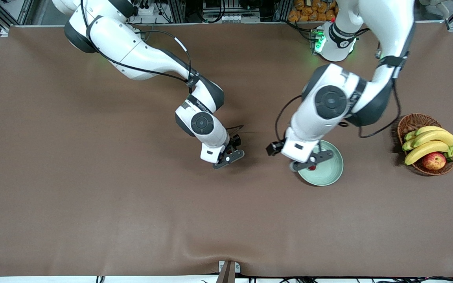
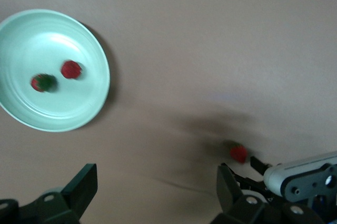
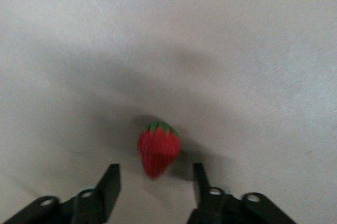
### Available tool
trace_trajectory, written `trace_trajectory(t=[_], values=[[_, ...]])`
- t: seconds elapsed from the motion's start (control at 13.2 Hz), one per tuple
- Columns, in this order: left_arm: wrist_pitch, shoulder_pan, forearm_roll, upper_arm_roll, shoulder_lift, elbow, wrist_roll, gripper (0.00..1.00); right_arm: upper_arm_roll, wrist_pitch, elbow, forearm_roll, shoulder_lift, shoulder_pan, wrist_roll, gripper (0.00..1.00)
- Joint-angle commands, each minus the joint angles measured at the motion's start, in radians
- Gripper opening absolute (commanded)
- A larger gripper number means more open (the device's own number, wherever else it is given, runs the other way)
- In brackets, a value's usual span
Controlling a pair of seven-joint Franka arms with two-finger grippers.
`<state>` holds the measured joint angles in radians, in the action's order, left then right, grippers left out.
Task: Collect all strawberries into plate
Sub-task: 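Carry the third strawberry to mid-table with the right gripper, then release the strawberry with the right gripper while the left gripper grasps it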
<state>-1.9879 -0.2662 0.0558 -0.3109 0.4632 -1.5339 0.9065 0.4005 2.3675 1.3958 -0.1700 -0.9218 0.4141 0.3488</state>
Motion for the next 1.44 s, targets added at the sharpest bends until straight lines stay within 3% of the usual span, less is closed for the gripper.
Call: trace_trajectory(t=[0.0, 0.38, 0.53, 0.83, 1.13, 1.36], values=[[-0.034, -0.028, -0.005, 0.004, 0.026, 0.005, 0.021, 1.0, -0.011, -0.048, -0.003, 0.009, 0.067, -0.044, 0.01, 1.0], [-0.198, -0.109, -0.005, 0.01, 0.135, 0.014, 0.169, 1.0, -0.009, -0.278, -0.001, 0.01, 0.228, -0.225, -0.02, 1.0], [-0.261, -0.171, -0.005, 0.035, 0.216, 0.069, 0.227, 1.0, -0.018, -0.336, 0.018, 0.012, 0.317, -0.294, -0.117, 1.0], [-0.284, -0.378, -0.011, 0.202, 0.371, 0.208, 0.346, 0.91, -0.149, -0.479, 0.042, 0.027, 0.452, -0.321, -0.192, 1.0], [-0.389, -0.404, -0.013, 0.21, 0.459, 0.212, 0.353, 0.73, -0.353, -0.551, 0.139, 0.184, 0.608, -0.325, -0.435, 1.0], [-0.397, -0.413, -0.014, 0.208, 0.474, 0.209, 0.354, 0.65, -0.396, -0.623, 0.227, 0.188, 0.731, -0.383, -0.536, 1.0]])
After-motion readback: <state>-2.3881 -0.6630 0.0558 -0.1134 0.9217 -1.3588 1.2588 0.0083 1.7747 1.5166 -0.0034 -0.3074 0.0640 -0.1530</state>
